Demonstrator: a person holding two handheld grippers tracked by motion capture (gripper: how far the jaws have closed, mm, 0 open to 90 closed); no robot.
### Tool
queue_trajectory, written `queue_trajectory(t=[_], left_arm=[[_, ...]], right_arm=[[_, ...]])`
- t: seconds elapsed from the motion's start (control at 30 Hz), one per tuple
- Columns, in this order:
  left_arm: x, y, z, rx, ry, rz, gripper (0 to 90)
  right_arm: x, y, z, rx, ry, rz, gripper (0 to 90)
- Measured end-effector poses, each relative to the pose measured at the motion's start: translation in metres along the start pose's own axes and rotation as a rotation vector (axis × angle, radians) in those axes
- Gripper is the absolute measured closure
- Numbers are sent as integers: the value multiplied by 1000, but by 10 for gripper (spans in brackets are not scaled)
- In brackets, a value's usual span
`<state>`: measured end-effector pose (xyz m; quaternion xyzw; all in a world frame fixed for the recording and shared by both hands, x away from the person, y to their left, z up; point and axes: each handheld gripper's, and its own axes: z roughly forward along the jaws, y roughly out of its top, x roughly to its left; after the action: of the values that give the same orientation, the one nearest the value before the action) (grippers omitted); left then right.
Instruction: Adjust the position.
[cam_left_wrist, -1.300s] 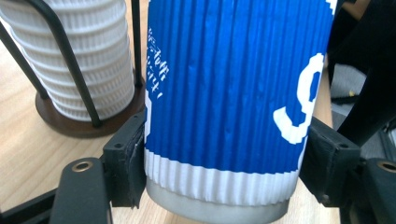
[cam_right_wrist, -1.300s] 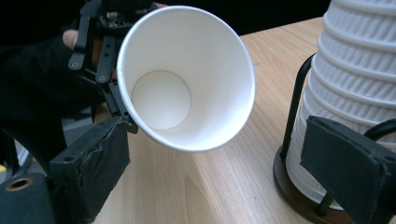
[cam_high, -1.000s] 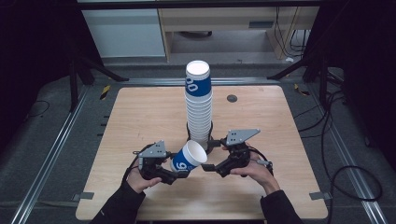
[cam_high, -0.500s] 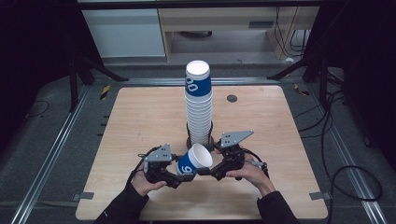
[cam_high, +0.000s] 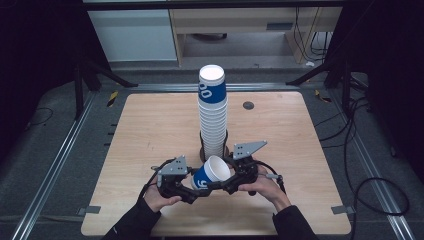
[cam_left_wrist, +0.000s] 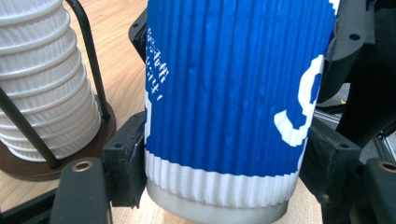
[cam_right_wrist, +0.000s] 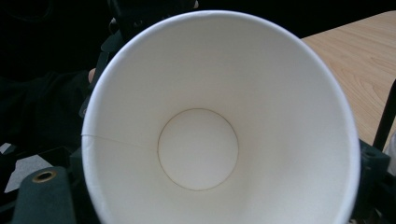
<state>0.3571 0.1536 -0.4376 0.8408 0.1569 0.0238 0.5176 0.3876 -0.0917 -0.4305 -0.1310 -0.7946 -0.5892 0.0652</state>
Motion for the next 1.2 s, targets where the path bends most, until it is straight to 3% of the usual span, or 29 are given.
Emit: queue_trajectory(t=[0.27,0.53,0.63,0.87,1.2], left_arm=[[-1,0,0,32,8,4,236],[5,-3,-6,43,38,-16,210],[10,-4,-11,38,67,-27,205],[26,-10,-25,47,170,-99,191],[44,-21,-34,58,255,-169,172]], right_arm=[[3,3,-4,-8,-14,-27,177],[0,10,-29,-42,-104,-42,200],[-1,11,-37,-48,-147,-47,200],[-6,10,-49,-24,-256,-41,199],[-13,10,-62,-20,-390,-14,198]])
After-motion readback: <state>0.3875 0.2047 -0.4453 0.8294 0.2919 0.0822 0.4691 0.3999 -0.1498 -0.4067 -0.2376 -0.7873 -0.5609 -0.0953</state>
